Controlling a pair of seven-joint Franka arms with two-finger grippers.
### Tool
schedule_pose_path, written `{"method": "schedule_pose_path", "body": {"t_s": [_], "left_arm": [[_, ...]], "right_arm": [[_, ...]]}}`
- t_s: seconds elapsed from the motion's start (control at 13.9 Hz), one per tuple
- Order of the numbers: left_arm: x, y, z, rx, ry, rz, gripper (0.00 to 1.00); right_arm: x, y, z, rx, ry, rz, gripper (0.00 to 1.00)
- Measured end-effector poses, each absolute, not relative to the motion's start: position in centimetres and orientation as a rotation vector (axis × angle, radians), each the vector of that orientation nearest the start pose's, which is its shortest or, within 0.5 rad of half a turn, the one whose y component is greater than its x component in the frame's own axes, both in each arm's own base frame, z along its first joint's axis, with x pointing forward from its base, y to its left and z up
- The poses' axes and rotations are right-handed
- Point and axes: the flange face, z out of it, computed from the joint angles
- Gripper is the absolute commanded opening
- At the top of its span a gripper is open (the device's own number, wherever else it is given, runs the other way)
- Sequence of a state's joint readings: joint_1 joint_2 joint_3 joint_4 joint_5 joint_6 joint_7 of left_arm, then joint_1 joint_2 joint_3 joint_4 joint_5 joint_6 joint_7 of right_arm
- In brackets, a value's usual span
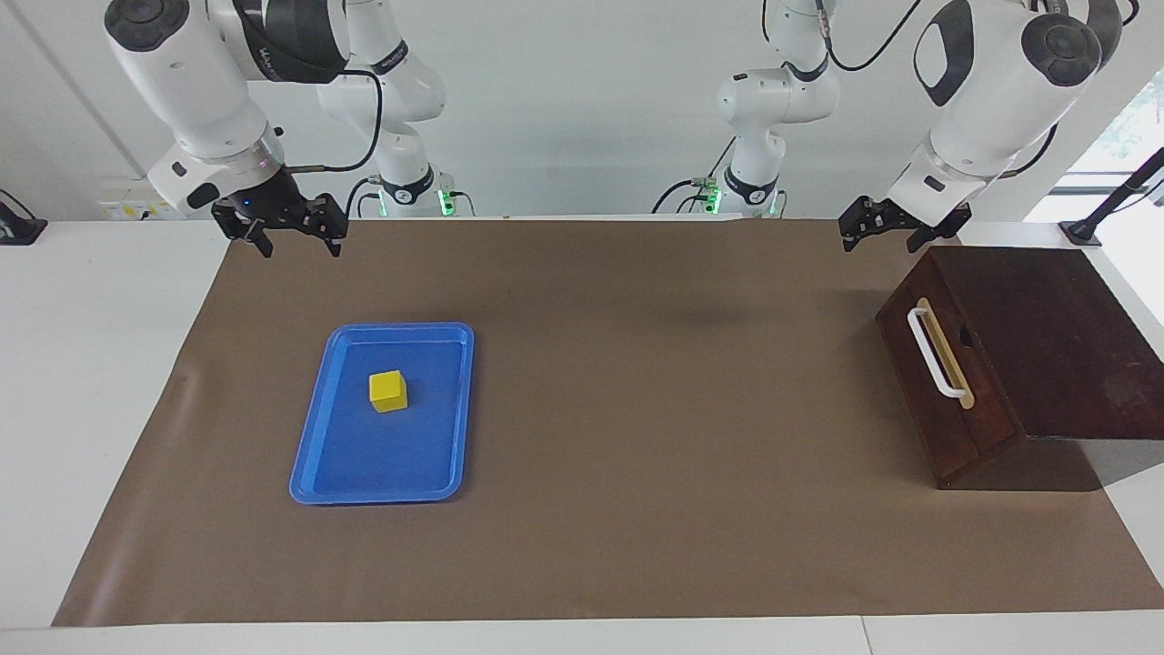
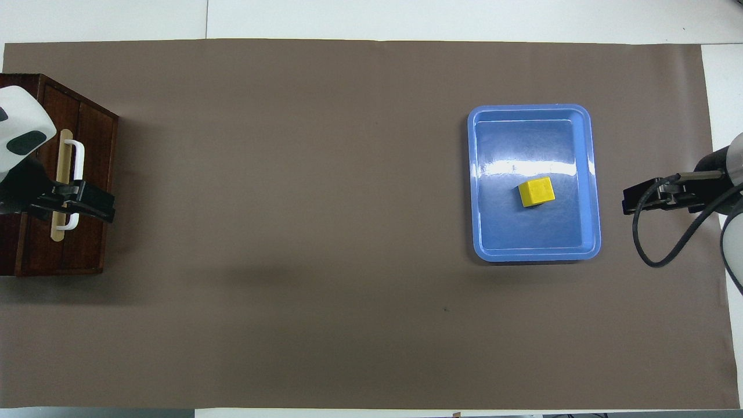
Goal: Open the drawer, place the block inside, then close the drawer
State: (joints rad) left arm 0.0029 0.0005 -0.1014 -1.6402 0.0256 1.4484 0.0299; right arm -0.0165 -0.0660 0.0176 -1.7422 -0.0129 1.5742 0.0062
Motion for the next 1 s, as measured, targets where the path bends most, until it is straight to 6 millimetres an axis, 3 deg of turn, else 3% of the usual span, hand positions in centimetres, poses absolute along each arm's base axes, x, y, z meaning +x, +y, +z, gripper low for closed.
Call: {"method": "schedule_pose_path", "body": {"t_s": [0.5, 0.72, 0.79, 1.0], "left_arm": [[53.5, -5.0, 58.3, -3.089, 0.197, 0.297, 1.00], [53.5, -5.0, 58.3, -3.089, 0.197, 0.298, 1.00], [53.5, -5.0, 58.3, -3.089, 0.197, 0.298, 1.00], [53.5, -5.0, 58.3, -3.089, 0.197, 0.298, 1.00]], "right_arm": [[52.7, -0.2, 58.5, -3.152, -0.001, 0.155, 1.00], [52.8, -1.8, 59.1, -3.139, -0.051, 0.122, 1.00], [52.9, -2.5, 59.2, -3.137, 0.013, 0.101, 1.00], [53.5, -3.0, 58.4, -3.093, 0.499, 0.109, 1.00]]}}
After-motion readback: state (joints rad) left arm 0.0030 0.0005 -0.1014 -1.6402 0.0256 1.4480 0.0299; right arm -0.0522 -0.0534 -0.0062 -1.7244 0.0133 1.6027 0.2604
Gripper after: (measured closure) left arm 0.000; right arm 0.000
